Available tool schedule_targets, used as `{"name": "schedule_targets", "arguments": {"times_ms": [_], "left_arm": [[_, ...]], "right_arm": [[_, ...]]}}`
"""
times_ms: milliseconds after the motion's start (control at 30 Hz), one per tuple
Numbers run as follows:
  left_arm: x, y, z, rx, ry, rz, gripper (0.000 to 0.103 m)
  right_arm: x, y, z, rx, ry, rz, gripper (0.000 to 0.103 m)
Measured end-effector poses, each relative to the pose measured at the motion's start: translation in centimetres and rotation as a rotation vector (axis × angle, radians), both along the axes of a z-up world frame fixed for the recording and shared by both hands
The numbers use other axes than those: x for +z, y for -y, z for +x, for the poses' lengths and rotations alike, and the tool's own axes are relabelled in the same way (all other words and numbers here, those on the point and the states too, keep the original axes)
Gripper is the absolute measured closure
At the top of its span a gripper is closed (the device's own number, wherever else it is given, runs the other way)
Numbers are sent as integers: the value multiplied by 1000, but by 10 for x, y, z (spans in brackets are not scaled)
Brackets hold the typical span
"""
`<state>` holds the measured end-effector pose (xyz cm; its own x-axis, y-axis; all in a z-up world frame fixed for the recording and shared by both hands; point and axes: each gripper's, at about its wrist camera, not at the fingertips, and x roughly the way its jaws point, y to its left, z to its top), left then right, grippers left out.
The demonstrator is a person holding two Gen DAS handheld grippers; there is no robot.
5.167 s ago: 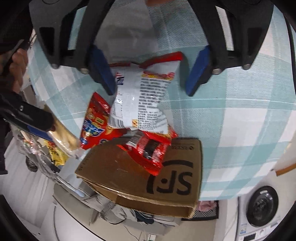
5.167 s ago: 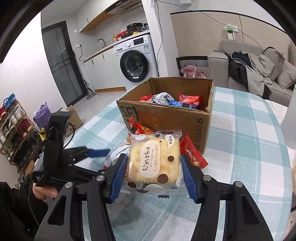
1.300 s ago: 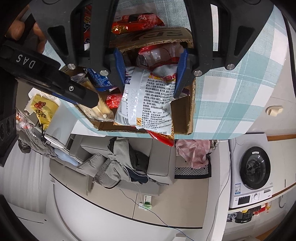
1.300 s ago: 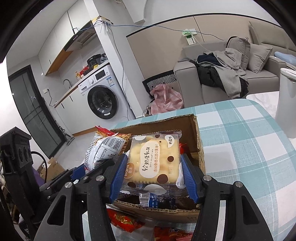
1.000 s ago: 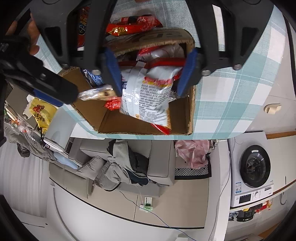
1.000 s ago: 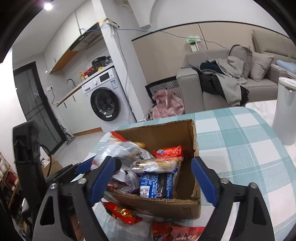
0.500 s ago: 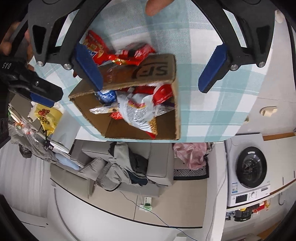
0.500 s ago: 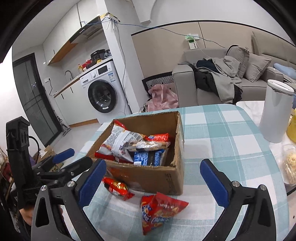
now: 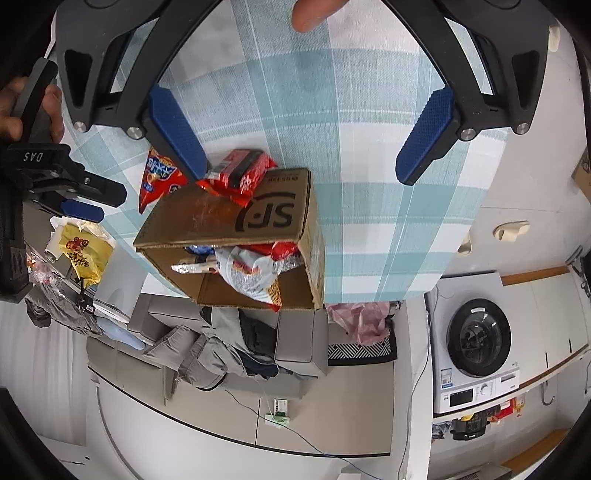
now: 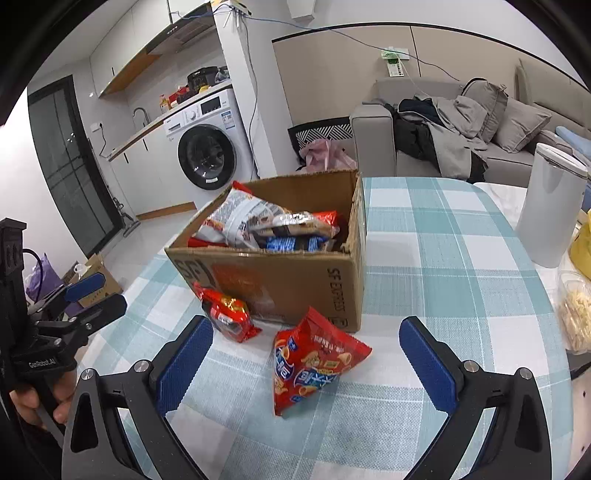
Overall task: Organize snacks
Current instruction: 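Withdraw both tools back from the SF box toward the red chip bags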
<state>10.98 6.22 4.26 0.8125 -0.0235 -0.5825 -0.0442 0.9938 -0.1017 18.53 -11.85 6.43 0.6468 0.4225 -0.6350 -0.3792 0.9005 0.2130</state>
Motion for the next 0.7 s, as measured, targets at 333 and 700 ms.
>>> {"name": "schedule_targets", "arguments": {"times_ms": [333,700], "left_arm": [[-20,2,0,12,-53,16,1],[-37,-1,9,26,-93,-6,1]], "right_arm": [[-27,-1,7,-8,-61,-44,0],[-64,-7,23,5,-182,-25,0]]}}
